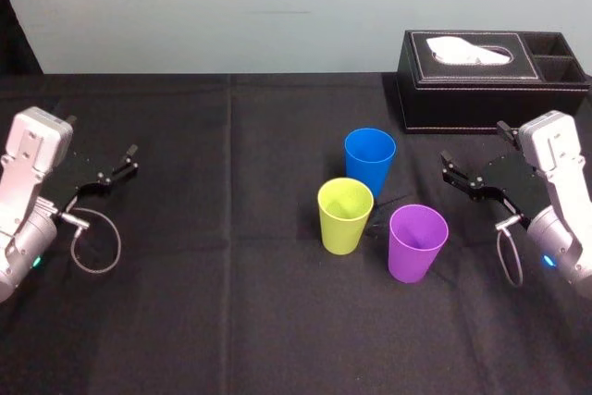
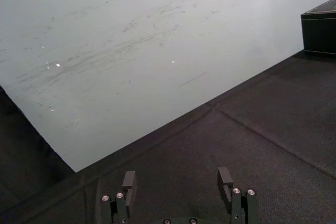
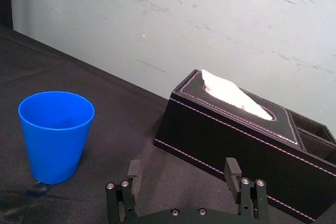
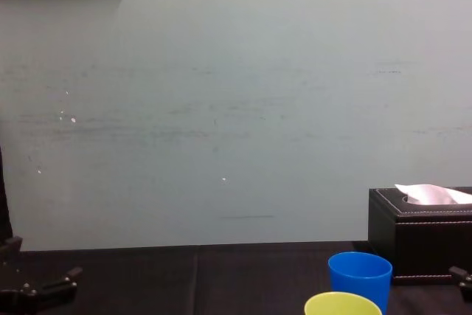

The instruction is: Stack the three plastic cups sequentially using one hand.

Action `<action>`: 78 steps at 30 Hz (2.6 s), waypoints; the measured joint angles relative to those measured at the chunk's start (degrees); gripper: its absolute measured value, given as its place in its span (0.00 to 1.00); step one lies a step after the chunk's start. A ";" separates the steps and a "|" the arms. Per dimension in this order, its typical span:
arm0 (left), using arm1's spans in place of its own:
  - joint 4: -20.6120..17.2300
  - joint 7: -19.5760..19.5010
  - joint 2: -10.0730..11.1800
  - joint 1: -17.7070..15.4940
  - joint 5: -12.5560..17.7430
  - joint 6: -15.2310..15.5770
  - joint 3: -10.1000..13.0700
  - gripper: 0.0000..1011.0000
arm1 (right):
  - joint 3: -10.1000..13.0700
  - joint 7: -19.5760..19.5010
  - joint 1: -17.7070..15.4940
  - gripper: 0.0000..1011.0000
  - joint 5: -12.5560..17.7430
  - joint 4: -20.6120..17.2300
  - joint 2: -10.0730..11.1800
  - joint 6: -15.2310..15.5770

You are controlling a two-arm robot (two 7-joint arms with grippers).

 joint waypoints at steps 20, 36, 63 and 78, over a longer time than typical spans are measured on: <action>0.00 0.00 0.00 0.00 0.00 0.00 0.00 1.00 | 0.00 0.00 0.00 0.99 0.00 0.00 0.00 0.00; 0.00 0.00 0.00 0.00 0.00 0.00 0.00 1.00 | 0.00 0.00 0.00 0.99 0.00 0.00 0.00 0.00; 0.00 0.00 0.00 0.00 0.00 0.00 0.00 1.00 | 0.00 0.00 0.00 0.99 0.00 0.00 0.00 0.00; 0.00 0.00 0.00 0.00 0.00 0.00 0.00 1.00 | 0.00 0.00 0.00 0.99 0.00 0.00 0.00 0.00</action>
